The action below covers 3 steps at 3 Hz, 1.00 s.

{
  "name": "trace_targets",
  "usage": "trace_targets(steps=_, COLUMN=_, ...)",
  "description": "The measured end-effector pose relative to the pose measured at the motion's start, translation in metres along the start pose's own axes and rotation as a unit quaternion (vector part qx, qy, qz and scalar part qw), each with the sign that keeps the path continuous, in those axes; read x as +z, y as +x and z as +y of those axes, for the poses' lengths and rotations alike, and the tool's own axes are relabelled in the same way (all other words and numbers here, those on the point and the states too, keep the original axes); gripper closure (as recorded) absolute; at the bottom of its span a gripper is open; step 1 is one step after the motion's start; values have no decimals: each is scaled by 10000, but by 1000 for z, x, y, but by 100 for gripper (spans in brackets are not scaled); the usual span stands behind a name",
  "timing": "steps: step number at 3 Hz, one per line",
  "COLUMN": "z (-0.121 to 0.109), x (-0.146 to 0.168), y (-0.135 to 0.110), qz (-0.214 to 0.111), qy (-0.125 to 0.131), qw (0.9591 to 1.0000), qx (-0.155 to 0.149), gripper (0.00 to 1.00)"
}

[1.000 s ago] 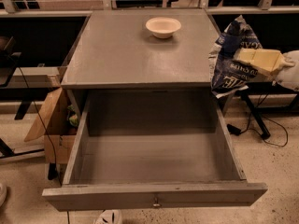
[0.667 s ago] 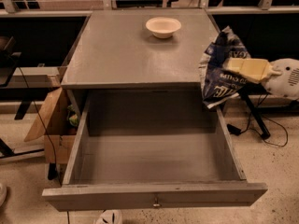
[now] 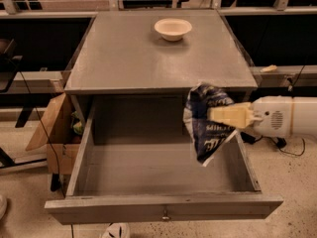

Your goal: Place blue chip bag into top drawer

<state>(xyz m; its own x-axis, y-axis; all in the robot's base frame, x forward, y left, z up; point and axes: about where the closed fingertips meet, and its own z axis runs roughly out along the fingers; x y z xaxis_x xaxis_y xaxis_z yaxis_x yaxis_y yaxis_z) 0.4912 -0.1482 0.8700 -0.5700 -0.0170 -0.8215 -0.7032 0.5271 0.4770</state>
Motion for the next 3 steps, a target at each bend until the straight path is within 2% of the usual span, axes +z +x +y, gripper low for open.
trace_targets(steps=1, z=14, x=52, y=65, qz=1144, qy=146, qw=9930, qx=-263, gripper=100)
trace_targets(steps=2, z=14, x=53, y=68, qz=1176, qy=137, qw=9926, qx=-270, gripper=100)
trace_targets(steps=3, z=10, x=71, y=68, qz=1226, qy=64, qw=9921, qx=-258, gripper=100)
